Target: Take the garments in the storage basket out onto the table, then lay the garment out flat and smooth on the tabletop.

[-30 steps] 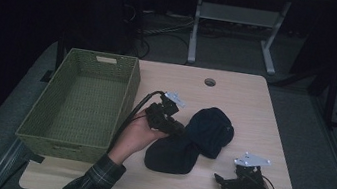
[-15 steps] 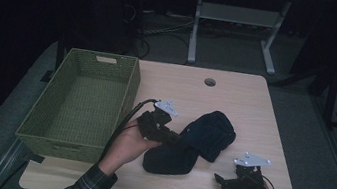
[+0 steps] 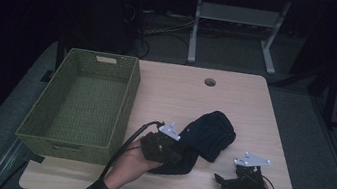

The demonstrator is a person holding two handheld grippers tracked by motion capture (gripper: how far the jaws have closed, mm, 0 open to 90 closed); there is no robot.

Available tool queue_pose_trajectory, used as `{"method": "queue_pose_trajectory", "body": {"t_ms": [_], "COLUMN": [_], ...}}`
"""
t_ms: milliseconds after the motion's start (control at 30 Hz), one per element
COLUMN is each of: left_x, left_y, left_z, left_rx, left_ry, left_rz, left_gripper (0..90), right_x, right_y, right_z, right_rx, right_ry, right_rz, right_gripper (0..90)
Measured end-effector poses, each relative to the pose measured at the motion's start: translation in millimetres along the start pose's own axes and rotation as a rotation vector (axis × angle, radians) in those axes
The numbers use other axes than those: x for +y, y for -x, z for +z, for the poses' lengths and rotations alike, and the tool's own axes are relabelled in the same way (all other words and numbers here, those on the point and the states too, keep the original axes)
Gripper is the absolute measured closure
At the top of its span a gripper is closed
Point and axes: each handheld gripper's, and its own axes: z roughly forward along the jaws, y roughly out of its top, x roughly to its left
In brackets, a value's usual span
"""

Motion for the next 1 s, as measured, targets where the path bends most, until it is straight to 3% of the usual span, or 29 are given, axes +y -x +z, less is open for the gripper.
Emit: {"method": "queue_pose_trajectory", "body": {"t_ms": [167,533,867,1000], "left_x": [-6.7,-22.4,-25.7,-26.2], "left_y": [2.2,-7.5,-9.0,-7.7], "left_z": [16.5,40.9,45.6,45.9], "left_rx": [0.01,0.048,0.051,0.058], "left_ry": [-0.028,-0.099,-0.112,-0.104], "left_rz": [0.006,-0.011,-0.01,-0.015], "left_gripper": [89.8,89.8,90.0,90.0], "right_x": [0.0,0.0,-0.1,1.4], "right_y": [0.1,0.1,-0.2,0.0], "right_z": [0.1,0.1,0.0,-6.6], "right_rx": [-0.001,-0.002,-0.006,0.007], "right_ry": [0.0,0.0,-0.001,-0.017], "right_rz": [-0.001,-0.002,-0.001,-0.002], "right_gripper": [1.4,1.4,1.4,14.8]}}
